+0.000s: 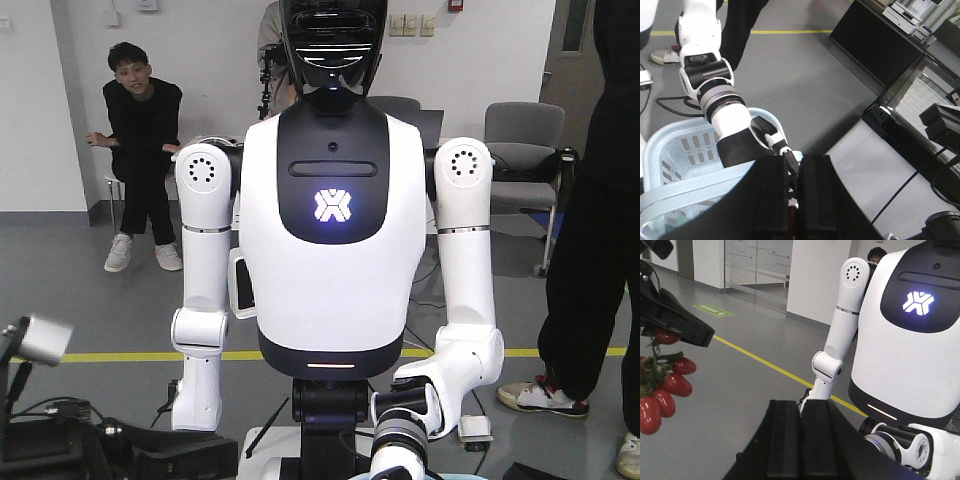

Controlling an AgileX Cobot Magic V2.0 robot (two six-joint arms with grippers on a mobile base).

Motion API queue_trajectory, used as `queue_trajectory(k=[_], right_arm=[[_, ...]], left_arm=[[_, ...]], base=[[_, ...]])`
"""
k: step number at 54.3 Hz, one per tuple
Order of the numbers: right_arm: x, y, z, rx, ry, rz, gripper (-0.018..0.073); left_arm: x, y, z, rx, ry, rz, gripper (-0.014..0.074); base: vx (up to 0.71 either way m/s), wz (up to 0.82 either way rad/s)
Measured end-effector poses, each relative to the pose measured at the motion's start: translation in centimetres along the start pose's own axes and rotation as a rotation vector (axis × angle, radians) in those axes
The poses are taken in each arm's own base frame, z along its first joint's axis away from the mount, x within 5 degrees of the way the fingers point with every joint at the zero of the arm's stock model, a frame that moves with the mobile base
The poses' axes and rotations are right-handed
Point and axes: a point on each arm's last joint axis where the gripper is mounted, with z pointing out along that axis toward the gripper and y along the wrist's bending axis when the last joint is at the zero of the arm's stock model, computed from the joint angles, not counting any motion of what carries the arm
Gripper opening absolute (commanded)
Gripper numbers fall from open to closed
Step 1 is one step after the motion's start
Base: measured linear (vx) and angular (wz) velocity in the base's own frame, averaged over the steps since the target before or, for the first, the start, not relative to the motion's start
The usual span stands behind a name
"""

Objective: Pick snacks and fruit into basket

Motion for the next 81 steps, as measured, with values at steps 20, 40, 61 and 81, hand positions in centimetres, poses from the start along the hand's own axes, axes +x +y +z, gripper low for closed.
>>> queue_trajectory(k=[20,40,61,81], right_arm=[[-0.1,-0.2,0.0,0.021,-0.008,0.003,-0.0008],[-0.1,-0.2,0.0,0.027,-0.010,0.004,-0.0008],[-0.1,-0.2,0.0,0.027,-0.011,0.005,-0.0008],[-0.1,-0.4,0.0,0.041,-0.016,0.007,-0.0008]], left_arm=[[2.0,0.2,4.0,-0.008,0.103,-0.028,0.0000],[4.6,-1.0,7.2,-0.020,0.184,-0.014,0.0000],[7.7,-2.7,10.1,-0.116,0.214,-0.039,0.0000],[9.9,-3.7,11.7,-0.185,0.223,0.051,0.0000]], base=[[0.00,0.00],[0.00,0.00],[0.00,0.00],[0.00,0.00]])
